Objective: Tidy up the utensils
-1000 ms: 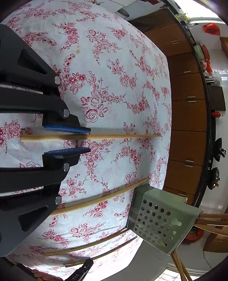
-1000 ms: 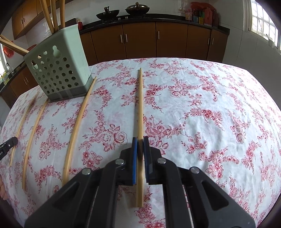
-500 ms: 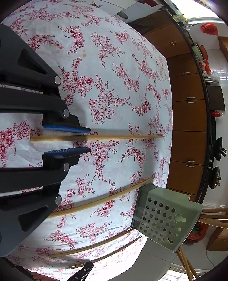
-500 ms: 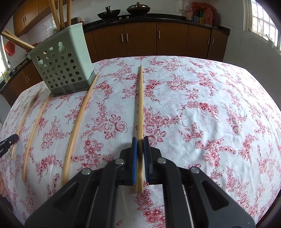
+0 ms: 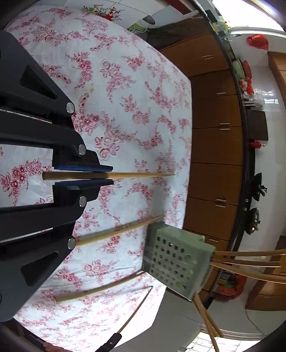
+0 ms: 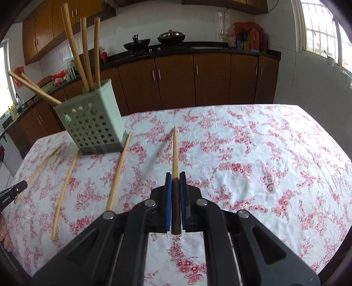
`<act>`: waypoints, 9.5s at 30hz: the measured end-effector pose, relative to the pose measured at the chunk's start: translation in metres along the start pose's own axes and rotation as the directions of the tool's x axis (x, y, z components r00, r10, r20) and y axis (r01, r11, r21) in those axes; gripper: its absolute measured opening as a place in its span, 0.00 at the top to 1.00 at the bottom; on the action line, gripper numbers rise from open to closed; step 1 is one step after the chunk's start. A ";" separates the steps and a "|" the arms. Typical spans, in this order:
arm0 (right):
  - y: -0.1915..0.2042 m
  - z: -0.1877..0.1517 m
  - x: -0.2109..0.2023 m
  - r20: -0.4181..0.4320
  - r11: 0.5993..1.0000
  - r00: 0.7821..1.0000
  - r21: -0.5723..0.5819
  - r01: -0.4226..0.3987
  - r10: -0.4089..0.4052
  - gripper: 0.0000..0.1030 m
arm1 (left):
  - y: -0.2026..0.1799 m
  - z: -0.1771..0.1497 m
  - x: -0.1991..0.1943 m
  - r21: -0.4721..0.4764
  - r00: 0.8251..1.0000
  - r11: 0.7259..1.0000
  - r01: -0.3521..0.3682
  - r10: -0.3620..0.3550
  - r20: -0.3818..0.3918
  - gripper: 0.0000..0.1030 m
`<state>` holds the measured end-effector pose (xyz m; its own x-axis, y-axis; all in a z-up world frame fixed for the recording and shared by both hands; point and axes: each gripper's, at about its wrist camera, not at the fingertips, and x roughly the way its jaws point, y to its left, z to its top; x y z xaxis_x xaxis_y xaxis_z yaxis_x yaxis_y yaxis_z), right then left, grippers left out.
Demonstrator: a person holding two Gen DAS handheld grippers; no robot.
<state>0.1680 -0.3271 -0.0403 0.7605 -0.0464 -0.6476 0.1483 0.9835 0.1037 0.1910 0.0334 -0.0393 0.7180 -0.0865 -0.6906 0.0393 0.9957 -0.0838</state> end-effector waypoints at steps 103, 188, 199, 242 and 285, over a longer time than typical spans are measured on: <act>0.065 -0.038 0.076 -0.221 0.995 0.972 -0.047 -0.091 0.079 0.92 | -0.037 -0.018 0.007 -0.042 0.988 0.989 0.144 -0.146 -0.052 0.70; 0.029 -0.025 0.084 -0.185 0.999 0.982 -0.033 -0.032 0.026 0.92 | -0.019 -0.020 0.060 0.045 0.990 0.998 -0.037 0.043 -0.132 0.93; 0.010 0.021 0.009 0.043 0.999 0.998 0.007 -0.036 0.036 0.92 | -0.007 0.020 -0.011 0.012 0.998 1.000 0.016 -0.016 0.061 0.93; 0.065 0.149 -0.158 0.500 0.945 0.805 -0.097 -0.313 0.318 0.92 | -0.072 0.137 -0.149 0.055 0.841 0.964 0.259 -0.253 0.479 0.93; 0.074 0.053 -0.127 0.452 0.986 0.880 -0.133 -0.100 0.150 0.04 | -0.042 0.058 -0.140 0.051 0.895 0.993 0.110 -0.122 0.430 0.07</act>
<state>0.1162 -0.2574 0.0900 0.9766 0.0278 -0.2132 -0.0140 0.9977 0.0661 0.1289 0.0057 0.1023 0.9364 -0.1842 -0.2987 0.1539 0.9805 -0.1223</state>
